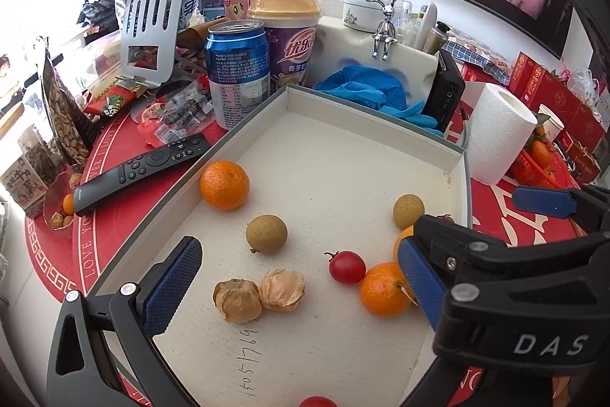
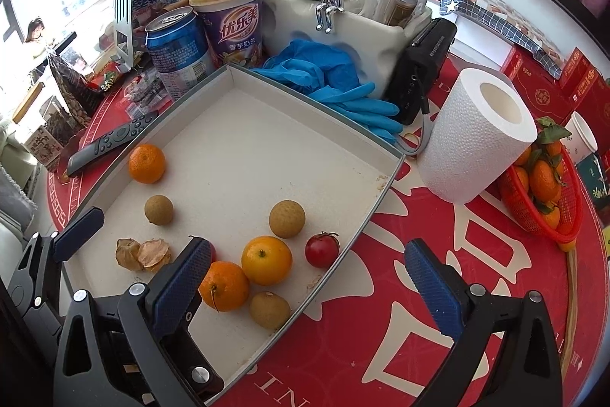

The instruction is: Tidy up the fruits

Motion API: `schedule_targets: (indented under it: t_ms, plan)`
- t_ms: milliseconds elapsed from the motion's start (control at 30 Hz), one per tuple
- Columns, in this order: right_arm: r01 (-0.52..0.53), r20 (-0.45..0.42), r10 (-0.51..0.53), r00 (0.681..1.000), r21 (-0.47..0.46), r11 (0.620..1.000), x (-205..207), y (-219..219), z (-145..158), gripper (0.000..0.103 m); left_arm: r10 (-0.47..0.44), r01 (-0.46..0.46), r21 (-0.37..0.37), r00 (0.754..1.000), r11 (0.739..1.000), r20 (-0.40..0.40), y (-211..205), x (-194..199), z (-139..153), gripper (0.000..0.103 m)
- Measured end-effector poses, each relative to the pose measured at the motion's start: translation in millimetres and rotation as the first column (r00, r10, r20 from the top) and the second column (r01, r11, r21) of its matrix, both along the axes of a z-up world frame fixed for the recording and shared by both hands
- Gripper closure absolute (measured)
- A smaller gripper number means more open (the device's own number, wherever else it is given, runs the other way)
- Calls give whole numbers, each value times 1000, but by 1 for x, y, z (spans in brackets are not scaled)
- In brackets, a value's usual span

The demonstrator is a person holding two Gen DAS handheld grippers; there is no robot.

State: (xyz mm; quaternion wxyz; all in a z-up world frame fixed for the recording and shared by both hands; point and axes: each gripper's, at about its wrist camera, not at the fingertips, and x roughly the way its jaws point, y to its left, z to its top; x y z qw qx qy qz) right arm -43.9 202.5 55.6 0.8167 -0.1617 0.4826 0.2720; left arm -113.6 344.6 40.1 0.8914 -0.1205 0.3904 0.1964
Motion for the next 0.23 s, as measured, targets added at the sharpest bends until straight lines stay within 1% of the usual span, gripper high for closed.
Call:
schedule_targets:
  t_ms: [100,233]
  plan:
    - [1,2,-1,1000,5,1000,-1,-1,1,1,2,-2,10,1000,1000,7,-1,0,1,0]
    - [17,8,-17,1000,26,1000,0,-7,5,1,-3,0,68,999,998,47,-7,-4,7,0]
